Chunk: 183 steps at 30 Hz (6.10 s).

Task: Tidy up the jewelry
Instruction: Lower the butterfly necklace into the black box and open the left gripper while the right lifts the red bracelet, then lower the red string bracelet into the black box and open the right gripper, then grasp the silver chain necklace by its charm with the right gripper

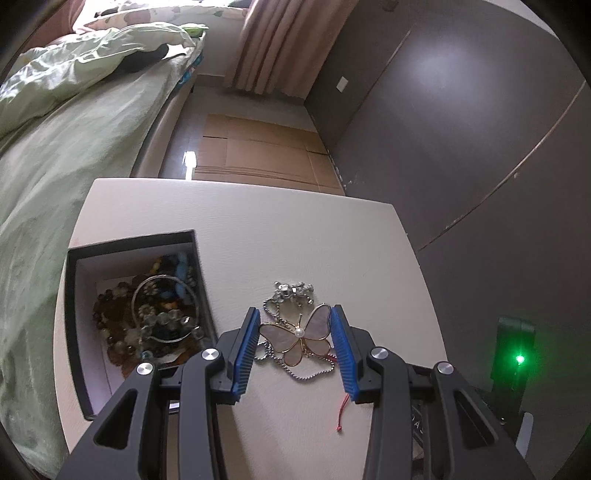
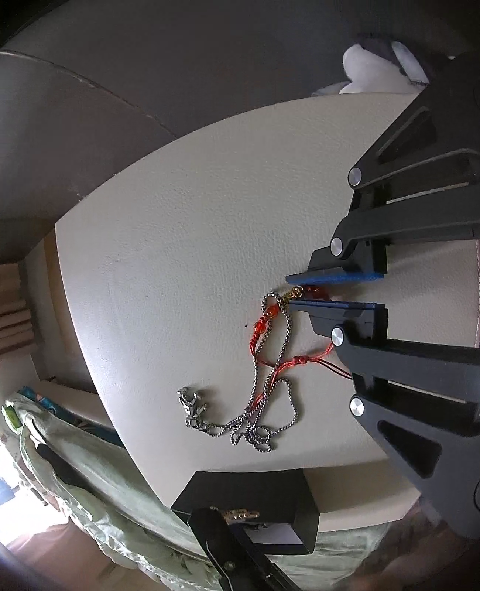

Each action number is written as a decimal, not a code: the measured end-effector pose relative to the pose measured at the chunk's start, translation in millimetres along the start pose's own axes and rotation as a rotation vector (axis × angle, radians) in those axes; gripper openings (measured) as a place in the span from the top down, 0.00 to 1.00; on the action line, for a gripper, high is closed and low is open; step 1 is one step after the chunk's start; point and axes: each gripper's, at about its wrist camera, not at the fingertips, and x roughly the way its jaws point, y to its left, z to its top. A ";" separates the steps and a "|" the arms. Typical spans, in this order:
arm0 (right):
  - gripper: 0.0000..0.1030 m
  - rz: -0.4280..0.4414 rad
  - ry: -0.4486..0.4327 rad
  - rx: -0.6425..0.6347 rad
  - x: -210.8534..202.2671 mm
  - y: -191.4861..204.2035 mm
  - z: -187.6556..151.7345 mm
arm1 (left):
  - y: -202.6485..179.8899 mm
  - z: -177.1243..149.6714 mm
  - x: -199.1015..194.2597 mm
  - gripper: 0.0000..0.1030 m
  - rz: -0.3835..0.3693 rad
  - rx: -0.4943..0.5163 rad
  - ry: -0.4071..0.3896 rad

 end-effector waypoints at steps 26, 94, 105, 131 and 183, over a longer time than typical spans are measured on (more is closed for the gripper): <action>0.92 0.247 -0.283 -0.059 -87.4 29.0 14.2 | 69.6 2.3 -54.9 0.64 -0.013 -0.131 -0.112; 0.35 0.072 -0.028 -0.386 -32.8 95.9 33.5 | 91.4 2.1 -78.8 0.37 -0.028 -0.214 -0.185; 0.35 0.083 -0.010 -0.387 15.0 86.2 16.8 | 83.0 2.7 -59.0 0.37 -0.001 -0.191 -0.130; 0.89 0.046 -0.070 -0.397 24.6 70.4 23.1 | 73.7 3.1 -46.6 0.37 0.004 -0.177 -0.109; 0.28 -0.052 -0.087 -0.517 31.5 101.1 55.1 | 115.9 2.9 -75.7 0.37 -0.028 -0.272 -0.183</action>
